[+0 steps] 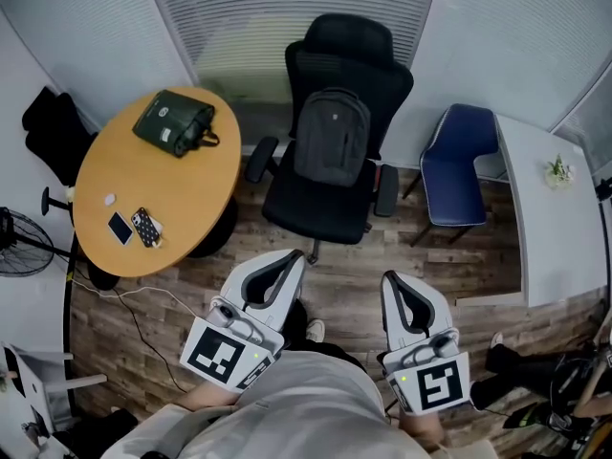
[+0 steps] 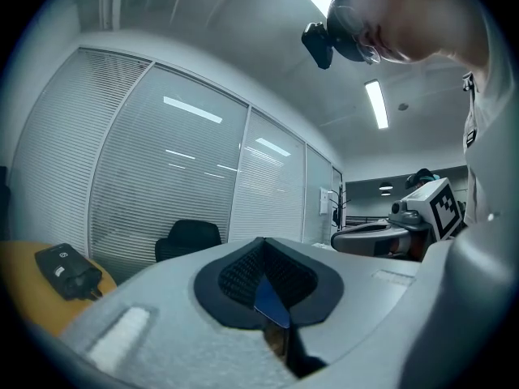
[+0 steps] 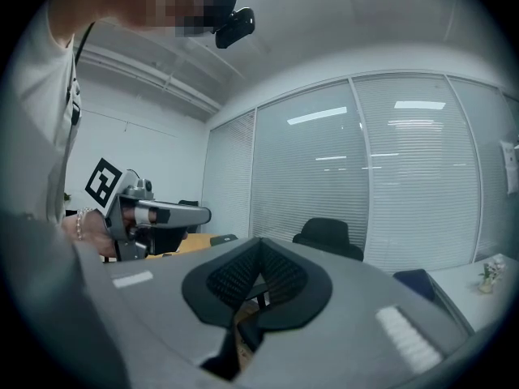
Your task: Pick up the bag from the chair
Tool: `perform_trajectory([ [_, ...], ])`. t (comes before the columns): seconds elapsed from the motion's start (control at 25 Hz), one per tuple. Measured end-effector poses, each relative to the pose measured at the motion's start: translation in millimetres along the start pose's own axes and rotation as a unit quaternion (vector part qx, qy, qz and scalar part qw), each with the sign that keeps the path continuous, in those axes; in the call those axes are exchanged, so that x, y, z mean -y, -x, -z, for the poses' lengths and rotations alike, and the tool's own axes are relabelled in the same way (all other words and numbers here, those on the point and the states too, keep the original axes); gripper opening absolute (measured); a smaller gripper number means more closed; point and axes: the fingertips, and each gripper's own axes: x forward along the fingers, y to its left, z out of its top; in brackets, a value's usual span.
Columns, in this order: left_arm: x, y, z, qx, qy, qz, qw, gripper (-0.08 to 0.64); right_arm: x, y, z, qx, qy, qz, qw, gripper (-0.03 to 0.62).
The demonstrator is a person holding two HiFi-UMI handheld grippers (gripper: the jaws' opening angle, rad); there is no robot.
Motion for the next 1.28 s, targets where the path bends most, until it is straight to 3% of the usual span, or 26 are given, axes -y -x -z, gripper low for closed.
perform_trajectory([
  [0.52,-8,-28,-3,0.008,-0.004,0.011,0.9999,0.005,19,-17,-4,0.006,0.009,0.003,1.0,0.003],
  [1.28,-76,-82,-6,0.008,0.003,0.027,0.9996,0.005,45,-97,-11,0.001,-0.002,0.021,1.0,0.003],
])
